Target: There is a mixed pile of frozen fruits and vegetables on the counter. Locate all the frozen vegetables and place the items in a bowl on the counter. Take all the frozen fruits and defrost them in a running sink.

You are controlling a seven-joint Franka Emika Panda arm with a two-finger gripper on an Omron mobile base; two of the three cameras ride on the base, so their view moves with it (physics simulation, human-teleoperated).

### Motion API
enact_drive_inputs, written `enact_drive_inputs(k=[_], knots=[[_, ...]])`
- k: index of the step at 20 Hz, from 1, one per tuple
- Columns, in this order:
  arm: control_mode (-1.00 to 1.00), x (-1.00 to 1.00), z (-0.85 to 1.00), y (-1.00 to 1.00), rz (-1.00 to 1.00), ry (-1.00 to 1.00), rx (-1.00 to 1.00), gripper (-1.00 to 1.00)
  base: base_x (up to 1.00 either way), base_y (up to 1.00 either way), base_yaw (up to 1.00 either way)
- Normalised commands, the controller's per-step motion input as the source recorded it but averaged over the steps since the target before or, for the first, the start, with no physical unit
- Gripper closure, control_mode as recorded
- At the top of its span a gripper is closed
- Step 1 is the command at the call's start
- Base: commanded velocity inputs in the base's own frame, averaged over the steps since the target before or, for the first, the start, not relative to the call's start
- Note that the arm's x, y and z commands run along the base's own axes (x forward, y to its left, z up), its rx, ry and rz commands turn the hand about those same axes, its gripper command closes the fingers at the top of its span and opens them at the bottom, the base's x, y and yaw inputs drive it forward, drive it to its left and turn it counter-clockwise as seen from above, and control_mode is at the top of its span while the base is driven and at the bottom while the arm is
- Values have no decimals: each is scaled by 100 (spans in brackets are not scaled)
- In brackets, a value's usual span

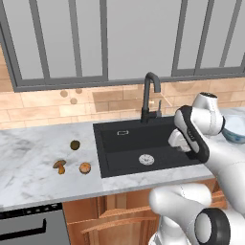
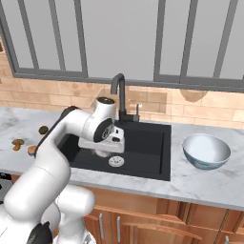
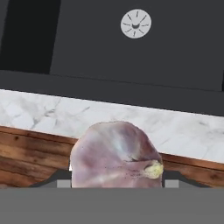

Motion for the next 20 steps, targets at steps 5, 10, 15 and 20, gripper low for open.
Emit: enact_drive_inputs(k=[5,10,15,20], knots=[[-100,11,4,-31,-13,3,-2,100,0,0,0],[-100,19,9,-30,-1,1,-6,100,0,0,0],[-100,13,5,-25,0,2,-7,100,0,0,0],[-100,8,11,-25,0,1,-9,100,0,0,0]])
